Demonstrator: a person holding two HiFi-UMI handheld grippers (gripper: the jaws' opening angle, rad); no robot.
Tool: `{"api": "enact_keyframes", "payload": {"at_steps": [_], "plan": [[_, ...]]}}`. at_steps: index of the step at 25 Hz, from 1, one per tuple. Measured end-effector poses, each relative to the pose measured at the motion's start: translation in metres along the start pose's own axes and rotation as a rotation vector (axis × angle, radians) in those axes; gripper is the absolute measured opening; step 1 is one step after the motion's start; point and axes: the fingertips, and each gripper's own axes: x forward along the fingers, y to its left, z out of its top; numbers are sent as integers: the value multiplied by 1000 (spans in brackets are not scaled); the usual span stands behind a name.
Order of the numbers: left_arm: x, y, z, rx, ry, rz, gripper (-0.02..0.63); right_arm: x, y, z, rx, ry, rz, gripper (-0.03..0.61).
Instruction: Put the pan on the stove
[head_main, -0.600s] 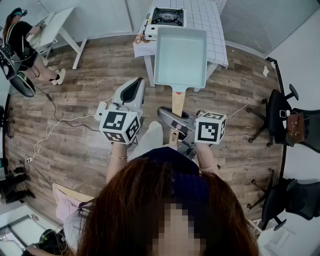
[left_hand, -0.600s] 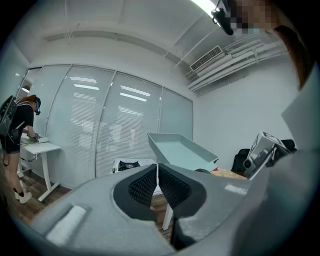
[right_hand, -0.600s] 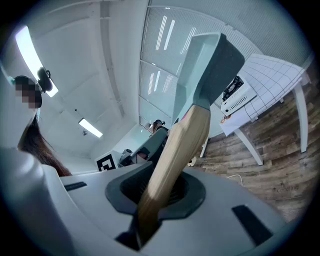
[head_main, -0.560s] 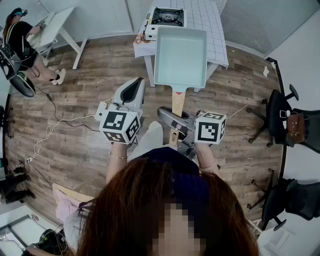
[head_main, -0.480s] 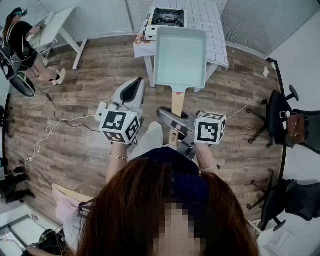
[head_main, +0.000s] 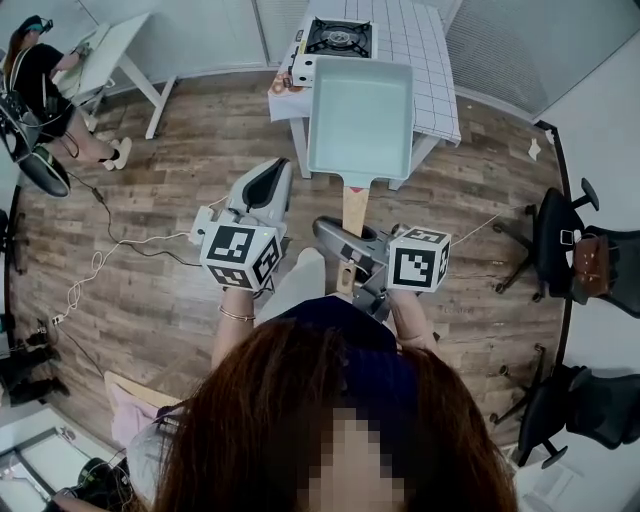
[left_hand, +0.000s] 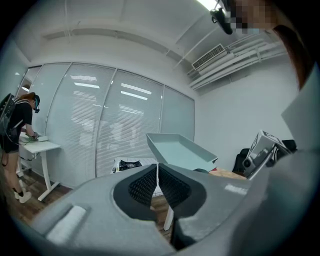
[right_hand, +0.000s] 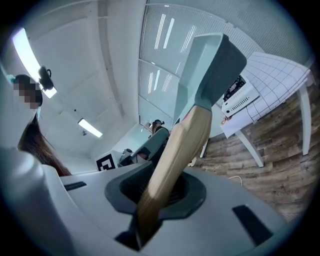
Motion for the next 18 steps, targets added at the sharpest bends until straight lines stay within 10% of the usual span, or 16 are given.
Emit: {"api": "enact_keyframes", "payload": {"at_steps": [18], "plan": [[60,56,1,-21,26,-19,20,48,-39,51,14,4,-14,67]]}}
